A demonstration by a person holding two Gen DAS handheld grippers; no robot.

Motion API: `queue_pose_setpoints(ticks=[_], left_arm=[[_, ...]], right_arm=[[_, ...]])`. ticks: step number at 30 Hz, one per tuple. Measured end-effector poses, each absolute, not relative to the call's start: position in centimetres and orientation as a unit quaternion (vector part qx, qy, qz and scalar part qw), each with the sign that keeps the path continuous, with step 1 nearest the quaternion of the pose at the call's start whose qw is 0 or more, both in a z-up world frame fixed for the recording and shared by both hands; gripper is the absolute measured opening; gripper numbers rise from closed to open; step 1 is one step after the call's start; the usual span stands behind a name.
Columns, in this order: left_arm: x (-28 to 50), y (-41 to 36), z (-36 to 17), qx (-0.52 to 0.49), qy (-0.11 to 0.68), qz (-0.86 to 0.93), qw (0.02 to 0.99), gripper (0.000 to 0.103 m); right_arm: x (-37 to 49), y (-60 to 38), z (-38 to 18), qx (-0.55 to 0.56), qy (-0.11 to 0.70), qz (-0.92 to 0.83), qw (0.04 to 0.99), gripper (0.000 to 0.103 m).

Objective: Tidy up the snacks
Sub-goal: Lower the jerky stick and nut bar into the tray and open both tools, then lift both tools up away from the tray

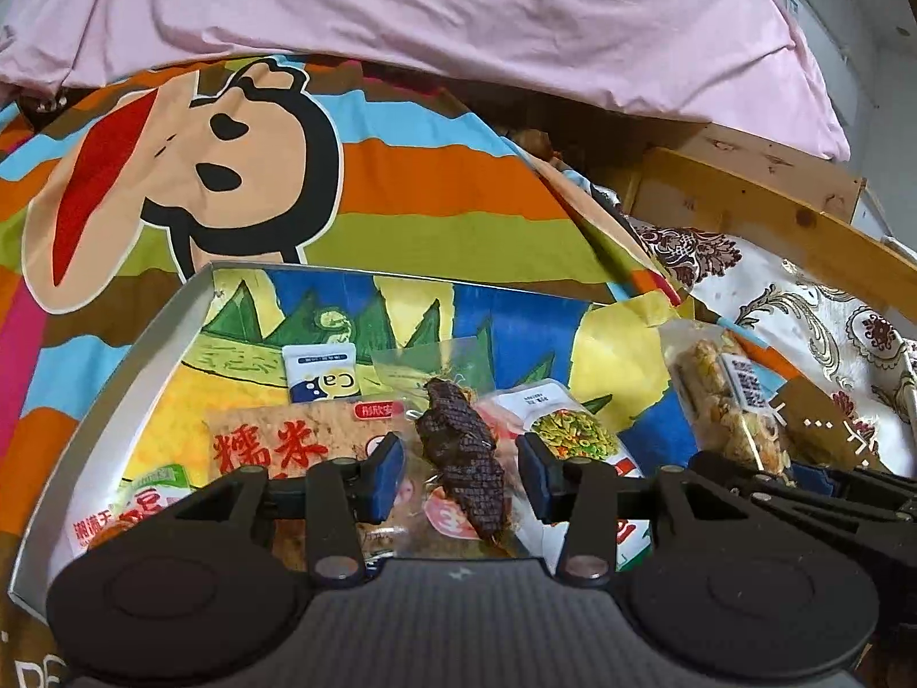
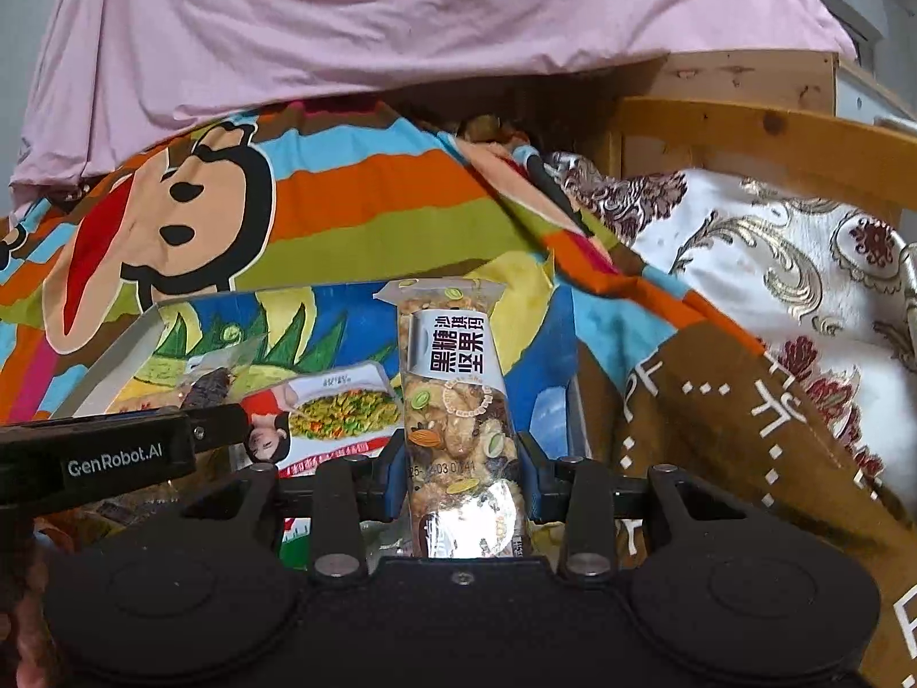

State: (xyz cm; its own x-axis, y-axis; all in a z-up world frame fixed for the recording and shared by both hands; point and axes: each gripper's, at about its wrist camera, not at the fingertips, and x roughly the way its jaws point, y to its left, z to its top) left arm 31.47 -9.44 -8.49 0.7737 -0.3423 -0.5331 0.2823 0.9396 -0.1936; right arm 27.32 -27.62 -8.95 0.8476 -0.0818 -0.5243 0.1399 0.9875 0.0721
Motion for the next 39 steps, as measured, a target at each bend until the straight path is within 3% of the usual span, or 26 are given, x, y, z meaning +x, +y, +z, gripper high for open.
queue_pose_setpoints(ticks=[12, 16, 18, 20, 22, 39], left_arm=[[30.1, -7.6, -6.0, -0.101, 0.275, -0.164, 0.942, 0.073], [28.2, -6.9, -3.0, -0.100, 0.241, -0.154, 0.953, 0.084], [27.0, -6.5, -1.5, -0.100, 0.225, -0.149, 0.958, 0.089], [25.6, -6.1, 0.1, -0.099, 0.206, -0.143, 0.963, 0.095], [24.2, -5.6, 1.4, -0.099, 0.184, -0.137, 0.968, 0.102], [11.0, -1.8, 6.5, -0.072, 0.056, -0.054, 0.994, 0.103]], right_arm=[[25.1, -28.2, -4.5, 0.072, 0.216, -0.060, 0.972, 0.057], [23.0, -28.6, -1.6, 0.072, 0.170, -0.061, 0.981, 0.070], [21.8, -28.8, -0.3, 0.072, 0.150, -0.059, 0.984, 0.079], [20.4, -28.9, 1.1, 0.071, 0.128, -0.059, 0.987, 0.096], [19.0, -28.8, 2.3, 0.068, 0.103, -0.057, 0.991, 0.101], [6.3, -25.5, 5.4, 0.007, 0.006, -0.010, 1.000, 0.102]])
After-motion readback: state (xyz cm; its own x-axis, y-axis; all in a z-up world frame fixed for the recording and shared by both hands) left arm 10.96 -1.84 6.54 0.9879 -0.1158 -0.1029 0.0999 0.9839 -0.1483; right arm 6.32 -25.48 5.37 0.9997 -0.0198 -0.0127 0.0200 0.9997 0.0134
